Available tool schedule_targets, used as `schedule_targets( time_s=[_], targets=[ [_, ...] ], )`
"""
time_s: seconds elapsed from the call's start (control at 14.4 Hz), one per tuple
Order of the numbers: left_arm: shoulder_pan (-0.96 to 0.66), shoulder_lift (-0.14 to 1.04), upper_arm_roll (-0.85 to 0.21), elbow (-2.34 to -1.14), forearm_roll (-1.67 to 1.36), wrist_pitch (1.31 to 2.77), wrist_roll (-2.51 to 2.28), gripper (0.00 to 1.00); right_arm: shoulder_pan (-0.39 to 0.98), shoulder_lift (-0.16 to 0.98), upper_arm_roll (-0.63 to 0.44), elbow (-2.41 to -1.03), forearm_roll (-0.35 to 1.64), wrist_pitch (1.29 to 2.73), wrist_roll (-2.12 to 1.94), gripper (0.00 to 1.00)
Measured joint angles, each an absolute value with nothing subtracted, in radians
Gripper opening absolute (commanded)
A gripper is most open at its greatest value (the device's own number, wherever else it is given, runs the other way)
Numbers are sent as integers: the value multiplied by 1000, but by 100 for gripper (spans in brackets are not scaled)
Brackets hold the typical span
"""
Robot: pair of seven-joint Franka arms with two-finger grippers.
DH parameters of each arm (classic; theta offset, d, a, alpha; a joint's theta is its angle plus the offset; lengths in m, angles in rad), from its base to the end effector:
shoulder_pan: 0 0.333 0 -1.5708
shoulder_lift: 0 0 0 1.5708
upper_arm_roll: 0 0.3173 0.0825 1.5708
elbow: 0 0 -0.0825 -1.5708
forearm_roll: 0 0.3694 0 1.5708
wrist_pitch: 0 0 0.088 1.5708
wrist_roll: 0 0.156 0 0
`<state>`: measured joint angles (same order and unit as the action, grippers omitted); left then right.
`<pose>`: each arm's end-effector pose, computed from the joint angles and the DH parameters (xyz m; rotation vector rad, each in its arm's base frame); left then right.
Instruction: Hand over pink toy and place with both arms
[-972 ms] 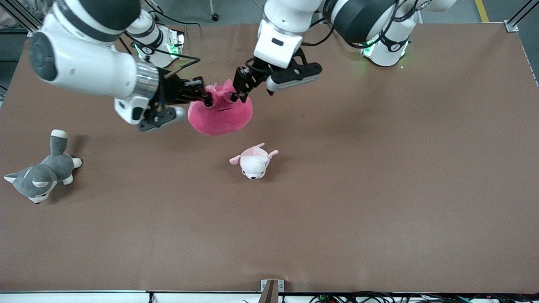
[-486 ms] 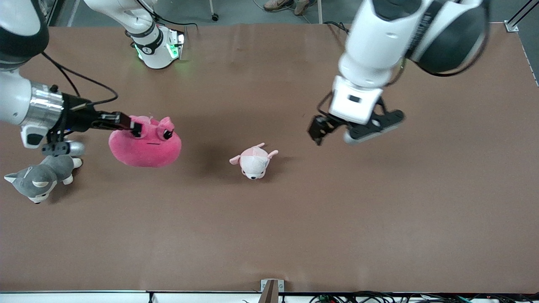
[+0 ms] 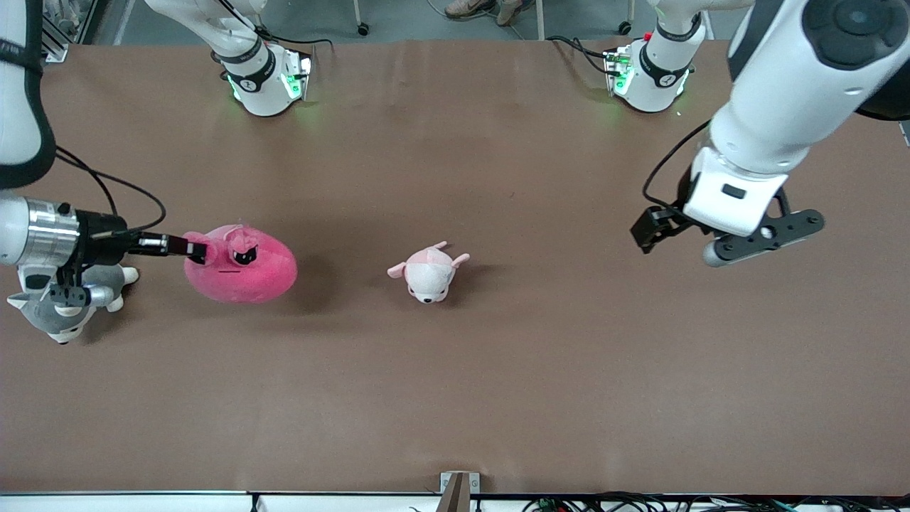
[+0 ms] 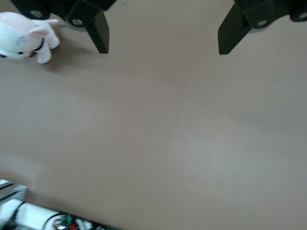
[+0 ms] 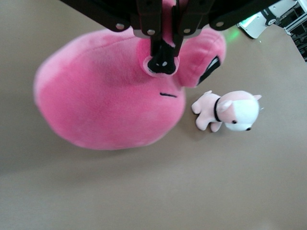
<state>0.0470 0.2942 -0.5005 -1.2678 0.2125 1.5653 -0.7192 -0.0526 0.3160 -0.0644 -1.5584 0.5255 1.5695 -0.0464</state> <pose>0.5901 -0.2023 0.5609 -3.0659 -0.4504 -0.1097 0.6028 0.0117 0.4209 -2.5897 0.1972 0.3408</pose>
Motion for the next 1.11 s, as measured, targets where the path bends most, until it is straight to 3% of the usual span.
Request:
schedule_targets(
  time_s=[0.35, 0.56, 0.9, 1.11],
  targets=[
    [193, 283, -503, -1267, 211, 1496, -522, 100, -96, 397, -63, -1560, 568, 1520, -71, 1],
    [183, 275, -478, -1270, 204, 1469, -442, 100, -99, 428, -63, -1560, 585, 1507, -72, 1],
    [-3, 174, -94, -1378, 60, 1499, -231, 100, -112, 465, -63, -1560, 600, 1507, -74, 1],
    [-15, 70, -17, -1503, 0, 1538, -214, 100, -124, 486, -63, -1560, 616, 1506, -77, 1]
  ],
)
